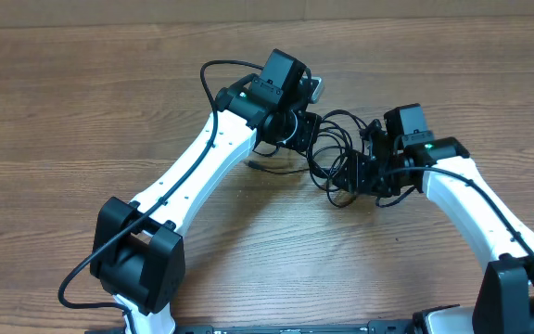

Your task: Untangle cables

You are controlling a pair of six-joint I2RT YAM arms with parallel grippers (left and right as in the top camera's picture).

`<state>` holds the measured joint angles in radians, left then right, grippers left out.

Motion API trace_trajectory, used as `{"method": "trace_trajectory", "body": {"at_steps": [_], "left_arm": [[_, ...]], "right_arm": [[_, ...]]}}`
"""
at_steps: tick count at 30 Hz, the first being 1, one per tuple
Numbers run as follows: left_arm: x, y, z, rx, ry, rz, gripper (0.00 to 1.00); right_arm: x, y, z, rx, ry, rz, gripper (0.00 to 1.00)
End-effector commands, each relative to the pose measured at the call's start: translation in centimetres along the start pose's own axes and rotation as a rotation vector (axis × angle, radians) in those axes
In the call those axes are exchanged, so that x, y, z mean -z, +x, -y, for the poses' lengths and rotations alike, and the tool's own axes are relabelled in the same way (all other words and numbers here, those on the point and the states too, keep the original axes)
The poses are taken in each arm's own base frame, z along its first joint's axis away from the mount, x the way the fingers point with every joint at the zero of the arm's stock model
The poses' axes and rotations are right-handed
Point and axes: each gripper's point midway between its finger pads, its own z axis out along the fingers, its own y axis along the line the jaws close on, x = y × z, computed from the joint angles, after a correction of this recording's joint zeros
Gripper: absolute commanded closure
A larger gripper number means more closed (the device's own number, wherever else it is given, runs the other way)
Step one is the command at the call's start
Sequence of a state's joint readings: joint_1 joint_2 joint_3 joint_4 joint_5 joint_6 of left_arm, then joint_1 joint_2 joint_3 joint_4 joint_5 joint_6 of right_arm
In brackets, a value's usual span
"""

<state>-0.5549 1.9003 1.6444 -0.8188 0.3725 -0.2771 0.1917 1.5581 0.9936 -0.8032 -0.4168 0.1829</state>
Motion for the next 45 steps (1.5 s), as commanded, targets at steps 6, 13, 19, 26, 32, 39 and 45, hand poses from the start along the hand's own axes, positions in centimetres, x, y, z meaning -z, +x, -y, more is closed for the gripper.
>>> {"method": "trace_trajectory", "body": {"at_steps": [6,13,19,26,32,39,45], "left_arm": [[0.8,-0.2,-1.4,0.013,-0.051,0.006,0.96],[0.9,0.0,-2.5,0.020,-0.113,0.003,0.96],[1.3,0.5,-4.9,0.030,-0.251,-0.005,0.96],[1.3,1.0,-4.9,0.034,-0.250,-0.025,0.96],[0.9,0.8,-2.7,0.020,-0.126,-0.029,0.96],[0.9,0.2,1.4,-0.030,0.111,-0.022,0.96],[0.9,0.4,1.9,-0.029,0.140,-0.032,0.96]], "right_arm": [[-1.4,0.9,1.0,-0.017,0.033,-0.007,0.83],[-1.3,1.1,1.5,-0.022,0.061,-0.010,0.96],[-1.1,0.5,3.3,-0.074,0.163,0.026,0.96],[-1.2,-0.1,0.9,-0.101,0.036,0.034,0.96],[-0.1,-0.2,-6.1,0.039,-0.359,0.003,0.37],[-0.6,-0.7,-4.3,0.015,-0.252,0.028,0.47],[-1.1,-1.5,-0.9,-0.174,-0.062,0.077,0.66]]}}
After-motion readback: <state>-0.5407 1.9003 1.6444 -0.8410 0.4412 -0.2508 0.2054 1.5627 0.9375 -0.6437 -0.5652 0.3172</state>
